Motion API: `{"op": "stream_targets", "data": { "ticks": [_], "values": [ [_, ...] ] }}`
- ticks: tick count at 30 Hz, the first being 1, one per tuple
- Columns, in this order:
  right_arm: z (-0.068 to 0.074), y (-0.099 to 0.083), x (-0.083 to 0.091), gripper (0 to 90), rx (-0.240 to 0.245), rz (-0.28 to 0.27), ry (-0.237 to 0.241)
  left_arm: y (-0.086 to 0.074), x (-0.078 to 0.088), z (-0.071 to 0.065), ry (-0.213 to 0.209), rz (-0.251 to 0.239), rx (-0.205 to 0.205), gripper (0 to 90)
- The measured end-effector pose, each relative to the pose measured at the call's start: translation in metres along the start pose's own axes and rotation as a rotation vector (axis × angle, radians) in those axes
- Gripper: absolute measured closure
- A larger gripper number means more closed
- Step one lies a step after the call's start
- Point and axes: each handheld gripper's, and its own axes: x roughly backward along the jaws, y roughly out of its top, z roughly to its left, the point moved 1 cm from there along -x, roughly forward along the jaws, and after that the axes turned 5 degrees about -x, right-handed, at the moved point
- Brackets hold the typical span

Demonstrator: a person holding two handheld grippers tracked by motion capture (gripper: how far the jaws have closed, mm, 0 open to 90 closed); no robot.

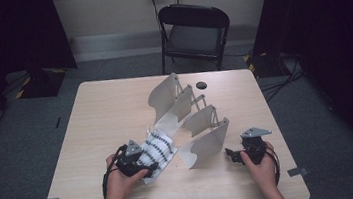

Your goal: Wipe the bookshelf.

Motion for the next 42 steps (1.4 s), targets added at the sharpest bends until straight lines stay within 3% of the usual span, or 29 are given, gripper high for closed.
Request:
{"op": "stream_targets", "data": {
  "ticks": [4,10,15,24,30,32,36,42],
  "values": [
    [0.000,0.000,0.000,14.2,0.000,0.000,0.000,0.002,-0.001,-0.002,0.042,0.043,-0.055,28.7],
    [0.000,0.000,0.000,14.2,0.000,0.000,0.000,0.004,0.002,0.003,0.080,0.047,-0.032,57.6],
    [0.000,0.000,0.000,14.2,0.000,0.000,0.000,0.002,0.005,0.009,0.041,0.014,0.030,72.6],
    [0.000,0.000,0.000,14.2,0.000,0.000,0.000,0.016,0.008,0.006,-0.022,-0.013,0.056,78.8],
    [0.000,0.000,0.000,14.2,0.000,0.000,0.001,0.033,0.008,0.005,-0.033,-0.044,0.030,78.9],
    [0.000,0.000,0.000,14.2,0.000,0.000,0.001,0.039,0.006,0.005,-0.054,-0.057,0.038,78.9],
    [0.000,0.000,0.000,14.2,0.000,0.000,0.001,0.046,-0.005,0.009,-0.077,-0.055,0.048,78.9],
    [0.000,0.000,0.000,14.2,0.000,-0.001,0.002,0.048,-0.026,0.022,-0.057,-0.027,0.085,78.7]
  ]
}}
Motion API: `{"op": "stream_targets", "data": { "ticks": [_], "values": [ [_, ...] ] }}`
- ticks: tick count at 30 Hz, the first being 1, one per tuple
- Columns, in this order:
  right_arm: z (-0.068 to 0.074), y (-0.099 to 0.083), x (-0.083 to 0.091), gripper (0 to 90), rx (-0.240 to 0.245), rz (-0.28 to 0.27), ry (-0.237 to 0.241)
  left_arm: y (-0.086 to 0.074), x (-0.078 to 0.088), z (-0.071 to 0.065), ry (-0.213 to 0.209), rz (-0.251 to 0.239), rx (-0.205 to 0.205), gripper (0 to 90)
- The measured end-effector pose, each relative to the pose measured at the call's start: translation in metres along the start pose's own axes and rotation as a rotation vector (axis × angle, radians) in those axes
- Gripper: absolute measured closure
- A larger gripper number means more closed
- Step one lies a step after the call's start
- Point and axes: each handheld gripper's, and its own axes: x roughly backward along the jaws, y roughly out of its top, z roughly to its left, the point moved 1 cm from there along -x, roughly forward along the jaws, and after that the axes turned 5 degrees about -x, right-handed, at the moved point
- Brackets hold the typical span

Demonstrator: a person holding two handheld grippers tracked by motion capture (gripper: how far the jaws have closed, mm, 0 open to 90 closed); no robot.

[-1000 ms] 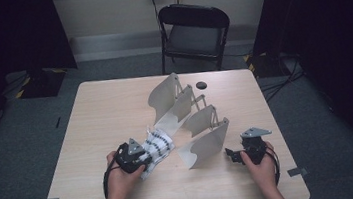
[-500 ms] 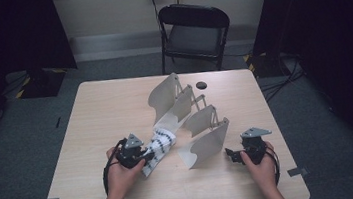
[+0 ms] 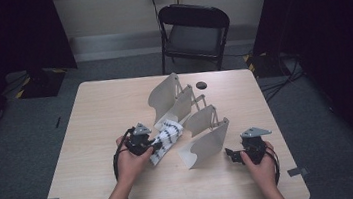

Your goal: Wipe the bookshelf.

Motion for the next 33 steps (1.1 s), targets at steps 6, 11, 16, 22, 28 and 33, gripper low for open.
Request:
{"op": "stream_targets", "data": {
  "ticks": [6,11,16,22,28,33],
  "values": [
    [0.000,0.000,0.000,14.2,0.001,0.000,0.001,0.003,-0.004,0.016,0.072,-0.004,0.030,78.6],
    [0.000,0.000,-0.001,14.2,0.002,0.001,0.001,0.009,-0.008,0.021,0.111,-0.015,0.035,78.5],
    [0.000,0.001,-0.001,14.2,0.002,0.001,0.001,0.027,-0.014,0.014,0.112,-0.054,-0.001,78.3],
    [0.000,0.001,-0.001,14.2,0.004,-0.001,0.001,0.047,-0.014,0.006,0.133,-0.095,-0.057,73.2],
    [0.000,0.001,-0.001,14.2,0.004,0.000,0.001,0.040,-0.021,0.006,0.158,-0.079,-0.044,51.9],
    [0.000,0.001,-0.001,14.2,0.005,-0.001,0.001,0.029,-0.011,0.000,0.157,-0.065,-0.081,48.0]
  ]
}}
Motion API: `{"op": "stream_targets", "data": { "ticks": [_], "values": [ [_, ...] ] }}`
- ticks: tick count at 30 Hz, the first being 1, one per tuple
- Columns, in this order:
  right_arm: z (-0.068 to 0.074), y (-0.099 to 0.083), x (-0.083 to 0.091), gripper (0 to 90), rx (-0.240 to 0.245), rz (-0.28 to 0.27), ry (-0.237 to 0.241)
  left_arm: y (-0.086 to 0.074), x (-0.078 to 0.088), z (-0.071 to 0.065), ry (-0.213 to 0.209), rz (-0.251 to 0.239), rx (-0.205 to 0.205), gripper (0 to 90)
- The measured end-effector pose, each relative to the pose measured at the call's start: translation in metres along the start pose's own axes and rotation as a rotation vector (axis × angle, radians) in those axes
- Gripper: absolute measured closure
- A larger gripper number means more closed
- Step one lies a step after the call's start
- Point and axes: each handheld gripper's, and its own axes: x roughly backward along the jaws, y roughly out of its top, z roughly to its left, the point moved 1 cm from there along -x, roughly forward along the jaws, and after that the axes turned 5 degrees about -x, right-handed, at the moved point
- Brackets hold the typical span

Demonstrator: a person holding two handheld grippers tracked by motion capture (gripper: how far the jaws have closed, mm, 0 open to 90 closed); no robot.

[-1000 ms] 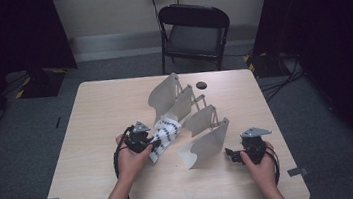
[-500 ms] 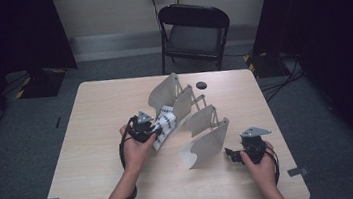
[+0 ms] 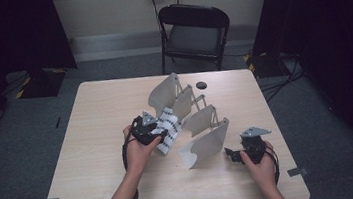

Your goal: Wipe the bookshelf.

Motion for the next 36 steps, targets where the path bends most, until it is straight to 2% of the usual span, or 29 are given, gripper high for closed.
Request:
{"op": "stream_targets", "data": {
  "ticks": [5,7,8,11,12,15,18,23,25,26,28,32,33,36],
  "values": [
    [0.000,0.000,0.000,14.2,-0.002,0.001,0.000,-0.013,0.006,-0.008,-0.040,0.007,-0.004,48.3],
    [0.000,0.000,0.000,14.2,0.000,0.000,0.000,-0.017,0.003,-0.010,-0.038,0.019,-0.015,49.3],
    [0.000,0.000,0.000,14.2,-0.001,0.000,0.000,-0.019,0.000,-0.011,-0.042,0.031,-0.009,50.6],
    [0.000,0.000,0.000,14.2,0.000,0.000,0.000,-0.024,-0.009,-0.010,-0.022,0.055,-0.009,55.7],
    [0.000,0.000,0.000,14.2,0.000,0.000,0.000,-0.024,-0.012,-0.009,-0.007,0.060,-0.021,57.1],
    [0.000,0.000,0.000,14.2,-0.001,0.000,0.000,-0.019,-0.018,-0.007,-0.004,0.064,-0.016,64.3],
    [0.000,0.000,0.000,14.2,0.000,0.000,0.000,-0.009,-0.024,-0.005,0.007,0.061,-0.036,69.5],
    [0.000,0.000,0.000,14.2,0.000,0.000,0.000,0.001,-0.037,-0.002,0.000,0.063,-0.028,69.2],
    [0.000,0.000,0.000,14.2,-0.001,0.000,0.000,0.002,-0.040,-0.002,0.008,0.070,-0.048,68.3],
    [0.000,0.000,0.000,14.2,-0.001,0.000,0.000,0.003,-0.041,-0.003,0.009,0.066,-0.032,68.1],
    [0.000,0.000,0.000,14.2,-0.002,0.001,0.000,0.002,-0.041,-0.003,0.013,0.075,-0.041,68.9],
    [0.000,0.000,0.000,14.2,-0.002,0.002,0.000,-0.004,-0.036,-0.001,-0.003,0.075,-0.002,72.4],
    [0.000,0.000,0.000,14.2,-0.002,0.001,0.000,-0.006,-0.033,0.001,-0.002,0.077,-0.012,72.7],
    [0.000,0.000,0.000,14.2,-0.002,0.001,0.000,-0.013,-0.026,0.002,-0.006,0.081,0.009,73.5]
  ]
}}
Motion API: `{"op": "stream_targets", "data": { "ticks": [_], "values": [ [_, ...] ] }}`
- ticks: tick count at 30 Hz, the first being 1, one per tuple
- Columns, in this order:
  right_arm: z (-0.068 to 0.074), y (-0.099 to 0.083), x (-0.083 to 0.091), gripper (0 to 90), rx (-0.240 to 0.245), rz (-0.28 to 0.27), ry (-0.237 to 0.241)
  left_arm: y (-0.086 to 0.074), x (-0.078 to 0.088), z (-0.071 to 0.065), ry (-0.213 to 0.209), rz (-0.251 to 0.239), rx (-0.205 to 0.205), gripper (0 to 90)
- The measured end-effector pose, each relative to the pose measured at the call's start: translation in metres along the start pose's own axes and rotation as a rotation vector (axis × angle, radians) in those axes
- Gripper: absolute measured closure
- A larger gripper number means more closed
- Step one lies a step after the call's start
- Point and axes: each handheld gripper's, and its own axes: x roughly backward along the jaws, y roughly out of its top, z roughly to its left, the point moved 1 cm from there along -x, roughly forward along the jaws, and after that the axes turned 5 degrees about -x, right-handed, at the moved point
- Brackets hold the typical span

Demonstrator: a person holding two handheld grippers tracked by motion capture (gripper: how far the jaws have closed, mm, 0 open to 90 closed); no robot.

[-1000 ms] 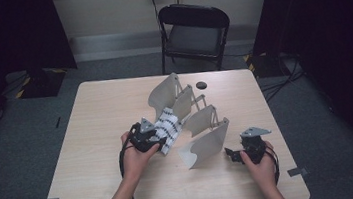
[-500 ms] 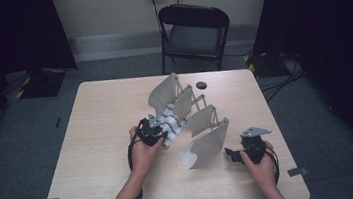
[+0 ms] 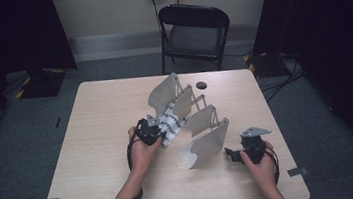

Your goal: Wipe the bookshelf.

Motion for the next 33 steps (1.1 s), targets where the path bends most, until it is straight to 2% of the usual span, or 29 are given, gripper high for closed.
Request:
{"op": "stream_targets", "data": {
  "ticks": [2,3,8,11,14,20,24,25,26,28,30,33],
  "values": [
    [0.000,0.000,0.000,14.2,0.000,0.000,0.000,-0.005,0.006,0.001,-0.004,0.004,-0.005,73.9],
    [0.000,0.000,0.000,14.2,0.001,0.000,0.000,-0.008,0.009,0.001,-0.014,0.000,0.011,74.1],
    [0.000,0.000,0.000,14.2,0.000,0.000,0.000,-0.022,0.023,0.001,-0.024,-0.003,0.029,74.8],
    [0.000,0.000,0.000,14.2,0.000,0.000,0.000,-0.026,0.028,0.001,-0.027,-0.002,0.025,74.9],
    [0.000,0.000,0.000,14.2,0.000,0.000,0.000,-0.027,0.028,0.000,-0.025,-0.013,0.038,74.8],
    [0.000,0.000,0.000,14.2,0.000,0.000,0.000,-0.017,0.021,0.000,-0.024,-0.018,0.025,75.1],
    [0.000,0.000,0.000,14.2,0.001,0.000,0.000,-0.002,0.008,-0.003,-0.016,-0.010,-0.005,74.9],
    [0.000,0.000,0.000,14.2,0.001,0.000,0.000,0.002,0.003,-0.005,-0.015,-0.015,0.014,74.6],
    [0.000,0.000,0.000,14.2,0.001,0.000,0.000,0.006,-0.001,-0.004,-0.017,-0.011,-0.004,74.0],
    [0.000,0.000,0.000,14.2,0.001,0.000,0.000,0.011,-0.008,-0.005,-0.005,-0.016,0.005,72.8],
    [0.000,0.000,0.000,14.2,0.003,0.000,0.001,0.016,-0.014,-0.004,0.006,-0.014,-0.019,71.4],
    [0.000,0.000,0.000,14.2,0.001,0.000,0.001,0.020,-0.019,-0.004,0.006,-0.010,-0.017,70.9]
  ]
}}
